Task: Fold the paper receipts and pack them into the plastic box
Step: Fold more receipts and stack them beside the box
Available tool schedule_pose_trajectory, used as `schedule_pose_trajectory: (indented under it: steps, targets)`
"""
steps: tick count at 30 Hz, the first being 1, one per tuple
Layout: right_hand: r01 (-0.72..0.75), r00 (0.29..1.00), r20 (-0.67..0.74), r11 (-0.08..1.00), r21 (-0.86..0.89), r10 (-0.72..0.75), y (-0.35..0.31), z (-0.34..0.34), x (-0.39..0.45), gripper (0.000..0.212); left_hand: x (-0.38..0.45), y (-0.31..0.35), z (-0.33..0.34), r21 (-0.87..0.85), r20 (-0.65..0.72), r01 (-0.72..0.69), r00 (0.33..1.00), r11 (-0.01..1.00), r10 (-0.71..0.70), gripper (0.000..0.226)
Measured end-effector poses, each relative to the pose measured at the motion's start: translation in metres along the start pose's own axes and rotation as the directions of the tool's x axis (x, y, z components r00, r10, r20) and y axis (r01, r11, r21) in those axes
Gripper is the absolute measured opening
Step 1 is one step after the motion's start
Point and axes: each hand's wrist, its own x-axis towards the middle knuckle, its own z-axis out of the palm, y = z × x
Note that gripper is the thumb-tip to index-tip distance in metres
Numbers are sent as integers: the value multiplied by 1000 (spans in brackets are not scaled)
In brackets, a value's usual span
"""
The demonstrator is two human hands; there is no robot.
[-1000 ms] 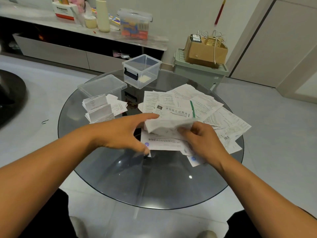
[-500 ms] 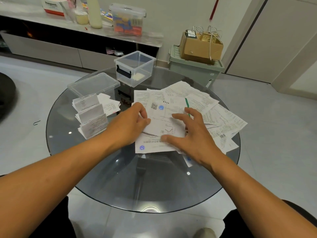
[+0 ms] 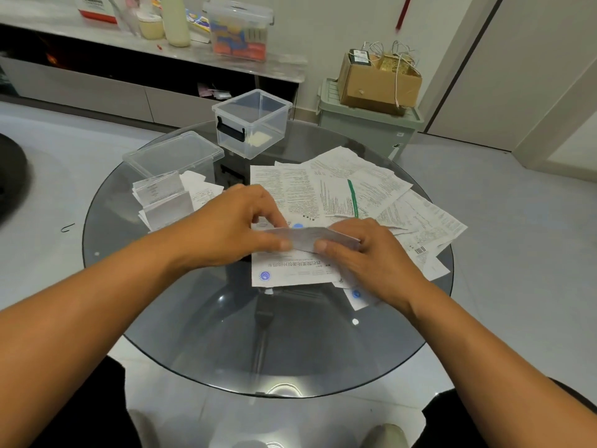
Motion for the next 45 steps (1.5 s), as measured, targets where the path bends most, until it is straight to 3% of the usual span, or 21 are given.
schedule_pose_trajectory:
  steps: [4,7,9,11,13,15,17,20,24,28,32,35,37,40,43,45]
  targets:
    - [-137,991,26,964,228,135,-5,1,-4,25,2,-3,13,-139,2,123,992,983,-124,25]
    - [-174,981,-73,981,83,180,-3,7,-3,43,5,-6,22,-126,-40,142,988,982,-148,14]
    - [-153,983,-118,982,-107,140,-1,10,-2,46,5,-6,27,25,-96,133,987,991,-130,28]
    - [-120,988,-117,976,-183,100,1,11,-1,39,7,-5,26,203,-129,47,991,978,-21,35]
    - [-110,992,-91,972,-209,93,1,12,-1,43,8,-2,23,325,-72,-42,995,945,69,34]
    - [-129,990,-81,966,-225,113,-1,12,-2,59,10,-3,23,368,17,-66,998,927,65,44]
    - [-181,982,-83,969,-165,170,-2,10,0,66,10,-4,24,368,70,-65,997,928,43,55]
    - [-227,969,-75,968,109,236,-4,6,2,46,12,-5,24,357,59,-45,998,933,25,64]
    - [-77,968,-218,974,215,124,-5,5,2,41,13,-6,25,334,-3,33,999,942,-33,74]
    - [9,993,-111,906,422,42,-20,6,-5,31,12,-1,26,207,-2,111,994,972,-113,67]
    - [36,998,47,979,199,-47,-19,14,-7,24,11,-2,22,-16,42,107,993,994,-107,37]
    - [174,980,103,984,-35,-169,-9,23,-6,18,8,-2,12,-147,83,153,986,977,-142,42]
    - [188,979,92,977,-96,-180,-7,26,-5,20,7,2,5,-379,180,236,967,895,-179,46]
    - [194,979,91,971,-140,-183,-8,28,-4,21,4,9,1,-643,277,303,948,703,-155,33]
    - [176,983,64,977,-124,-169,-12,30,-4,18,4,5,9,-508,122,241,971,827,-208,50]
    - [121,991,-59,992,-33,-123,-16,31,-5,20,4,6,12,-465,32,224,971,856,-237,45]
